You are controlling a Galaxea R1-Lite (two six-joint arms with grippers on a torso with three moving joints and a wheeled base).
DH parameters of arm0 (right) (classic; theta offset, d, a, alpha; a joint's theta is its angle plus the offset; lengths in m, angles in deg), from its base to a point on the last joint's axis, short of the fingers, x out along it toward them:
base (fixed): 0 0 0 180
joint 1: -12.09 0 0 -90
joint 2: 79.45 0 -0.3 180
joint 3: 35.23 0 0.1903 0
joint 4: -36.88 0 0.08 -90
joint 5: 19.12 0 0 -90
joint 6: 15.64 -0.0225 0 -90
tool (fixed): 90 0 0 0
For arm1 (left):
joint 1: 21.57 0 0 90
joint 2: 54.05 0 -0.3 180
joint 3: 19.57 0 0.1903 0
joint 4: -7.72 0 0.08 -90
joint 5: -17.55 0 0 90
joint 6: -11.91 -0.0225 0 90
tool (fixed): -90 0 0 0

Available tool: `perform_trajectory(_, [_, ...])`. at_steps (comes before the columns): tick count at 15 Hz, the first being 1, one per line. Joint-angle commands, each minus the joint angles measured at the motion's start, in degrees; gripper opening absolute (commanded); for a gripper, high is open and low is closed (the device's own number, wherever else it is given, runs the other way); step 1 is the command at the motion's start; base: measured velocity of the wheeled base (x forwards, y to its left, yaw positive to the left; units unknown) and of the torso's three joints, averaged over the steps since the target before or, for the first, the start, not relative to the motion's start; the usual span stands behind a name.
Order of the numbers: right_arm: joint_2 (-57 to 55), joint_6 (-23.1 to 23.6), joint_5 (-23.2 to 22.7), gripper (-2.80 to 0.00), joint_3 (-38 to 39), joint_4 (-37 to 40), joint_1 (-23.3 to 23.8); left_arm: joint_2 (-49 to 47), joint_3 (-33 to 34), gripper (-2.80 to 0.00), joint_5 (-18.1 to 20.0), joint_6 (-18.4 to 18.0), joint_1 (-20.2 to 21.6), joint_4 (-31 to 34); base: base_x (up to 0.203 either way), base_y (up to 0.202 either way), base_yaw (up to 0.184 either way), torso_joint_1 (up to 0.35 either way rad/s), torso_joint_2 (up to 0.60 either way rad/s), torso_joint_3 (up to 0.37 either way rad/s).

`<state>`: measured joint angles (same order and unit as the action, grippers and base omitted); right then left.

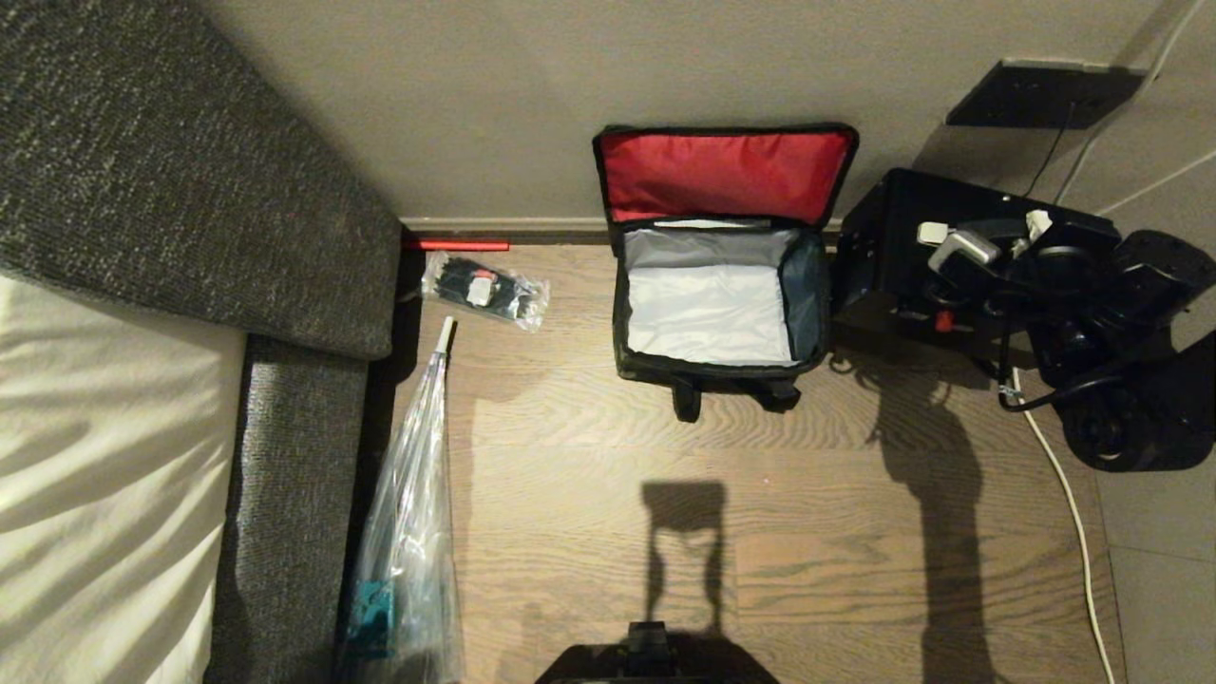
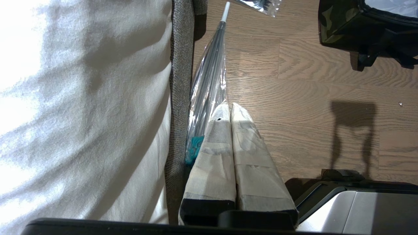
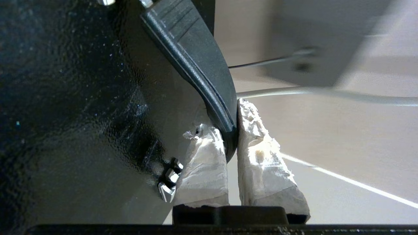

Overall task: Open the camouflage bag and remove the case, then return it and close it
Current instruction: Place the black box back

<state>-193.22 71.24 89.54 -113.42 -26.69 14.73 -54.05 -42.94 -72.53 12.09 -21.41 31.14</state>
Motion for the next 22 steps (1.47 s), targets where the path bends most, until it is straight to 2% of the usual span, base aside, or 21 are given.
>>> perform_trajectory(1, [5.65, 0.65, -0.02, -2.8, 1.21, -0.72, -1.8, 0.0, 0.0, -2.8, -0.01, 0.08, 0.02, -0.04, 0.0, 0.0, 0.0, 0.0, 0.0, 0.0])
perform_trajectory(6, [11.41, 3.17, -0.03, -2.8, 4.08, -0.72, -6.95, 0.0, 0.0, -2.8, -0.01, -0.01, 0.02, -0.05, 0.0, 0.0, 0.0, 0.0, 0.0, 0.0])
perform_trajectory(11, [14.22, 4.07, 0.33, -2.8, 4.2, -0.72, -9.93, 0.09, 0.0, -2.8, -0.01, -0.01, 0.02, -0.05, 0.0, 0.0, 0.0, 0.0, 0.0, 0.0])
perform_trajectory(17, [15.06, 4.18, 0.76, -2.8, 5.03, -0.3, -10.02, 0.02, 0.0, -2.8, -0.01, 0.06, 0.02, 0.02, 0.0, 0.0, 0.0, 0.0, 0.0, 0.0])
perform_trajectory(22, [16.05, 3.95, 0.72, -2.8, 6.32, 3.16, -10.02, 0.02, 0.0, -2.8, -0.01, 0.07, 0.02, -0.03, 0.0, 0.0, 0.0, 0.0, 0.0, 0.0])
